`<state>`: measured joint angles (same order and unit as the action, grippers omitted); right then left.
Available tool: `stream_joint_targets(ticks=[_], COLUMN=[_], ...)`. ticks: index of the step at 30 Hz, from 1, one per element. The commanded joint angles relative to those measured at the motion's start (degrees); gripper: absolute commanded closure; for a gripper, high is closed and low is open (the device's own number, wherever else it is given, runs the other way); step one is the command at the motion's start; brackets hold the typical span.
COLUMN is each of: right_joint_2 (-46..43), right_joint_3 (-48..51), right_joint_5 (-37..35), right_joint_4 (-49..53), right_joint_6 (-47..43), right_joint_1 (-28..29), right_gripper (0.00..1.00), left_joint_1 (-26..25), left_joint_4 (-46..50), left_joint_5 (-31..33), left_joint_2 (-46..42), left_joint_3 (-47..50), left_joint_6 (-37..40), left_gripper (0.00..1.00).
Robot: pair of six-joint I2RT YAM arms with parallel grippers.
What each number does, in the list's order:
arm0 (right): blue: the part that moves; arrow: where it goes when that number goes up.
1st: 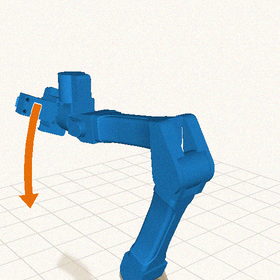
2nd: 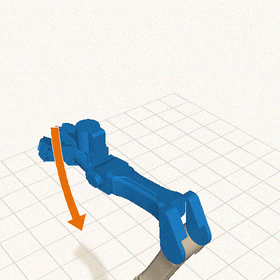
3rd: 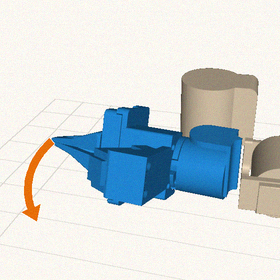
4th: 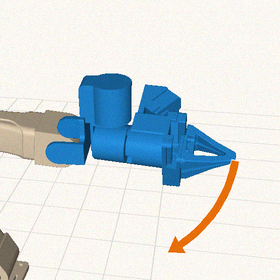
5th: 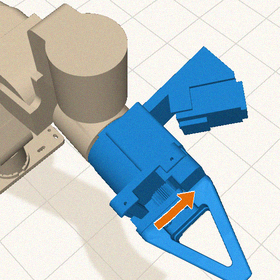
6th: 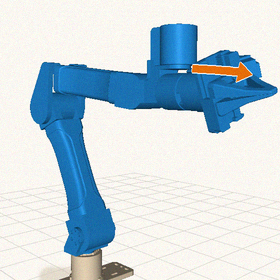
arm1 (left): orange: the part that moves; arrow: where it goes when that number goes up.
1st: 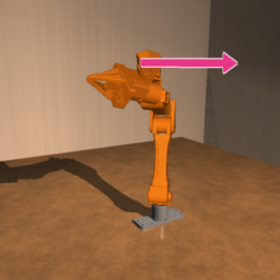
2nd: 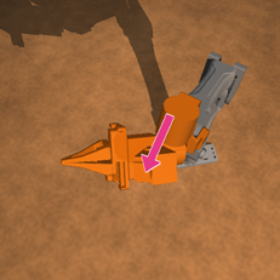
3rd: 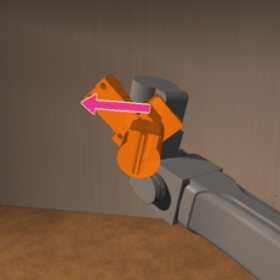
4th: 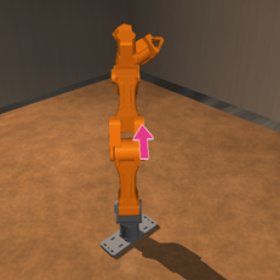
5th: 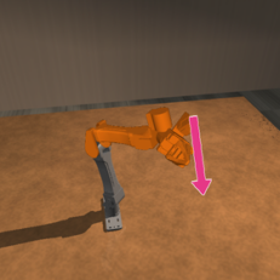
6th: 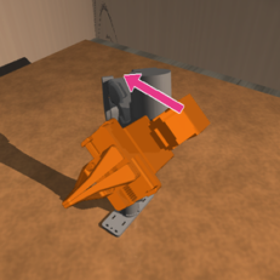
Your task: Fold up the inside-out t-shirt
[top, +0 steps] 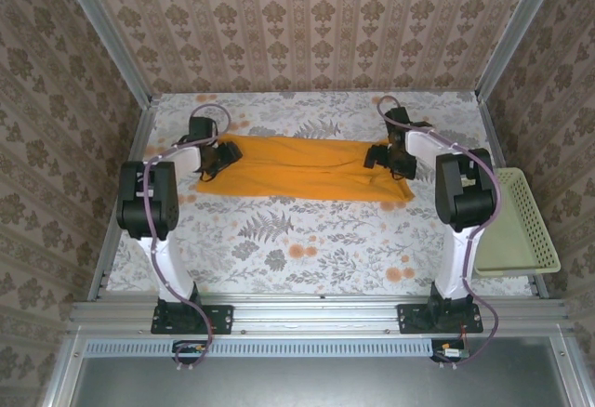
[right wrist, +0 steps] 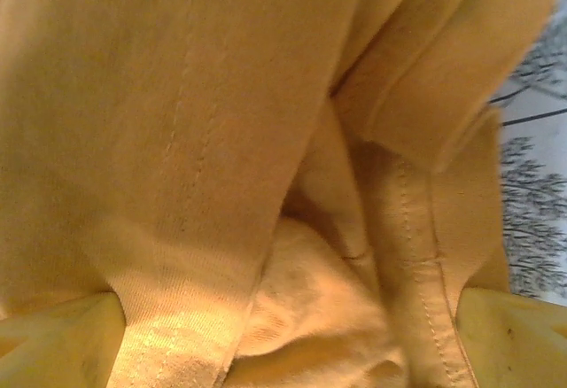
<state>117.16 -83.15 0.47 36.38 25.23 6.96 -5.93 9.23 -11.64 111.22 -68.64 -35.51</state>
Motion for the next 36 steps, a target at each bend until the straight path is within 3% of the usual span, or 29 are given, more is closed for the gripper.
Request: stream_joint_targets(ticks=[1,10,17,21,27,30,36], right_joint_2=[2.9,4.6,-2.7,-0.8,4.6,6.5,7.6], right_joint_3=[-2.5,-4.7,-0.8,-2.7,-5.2,-7.9,-9.6], right_joint_5=[2.3,3.0,-3.5,1.1,3.8,2.2,3.4], right_joint_4=[4.4,5.7,4.5,6.4,7.2,8.7,8.9], right_joint_6=[-0.4,0.0,-0.4,-3.1,-3.1,-3.3,-3.6], right_joint_1=[0.8,5.3,0.9,-0.5,1.9,3.5,4.8], right_gripper=[0.08,0.33,0.13,0.1,0.13,0.21,0.56], left_joint_1=[1.2,2.6,2.8,2.8,2.3,2.1,2.0], left_joint_4=[0.5,-2.4,-2.5,-3.8,-4.4,-4.4,-5.3], left_joint_5=[0.8,0.9,1.1,1.0,0.6,0.9,1.7], left_joint_2=[-0.4,-3.7,-5.0,-5.7,-5.2,-5.8,-6.8], left_joint_3=[6.3,12.7,14.7,15.9,15.9,16.5,18.5], left_joint_6=[-4.4,-6.7,-6.4,-7.9,-8.7,-8.7,-8.8], left_gripper=[0.38,0.38,0.38,0.38,0.38,0.38,0.38])
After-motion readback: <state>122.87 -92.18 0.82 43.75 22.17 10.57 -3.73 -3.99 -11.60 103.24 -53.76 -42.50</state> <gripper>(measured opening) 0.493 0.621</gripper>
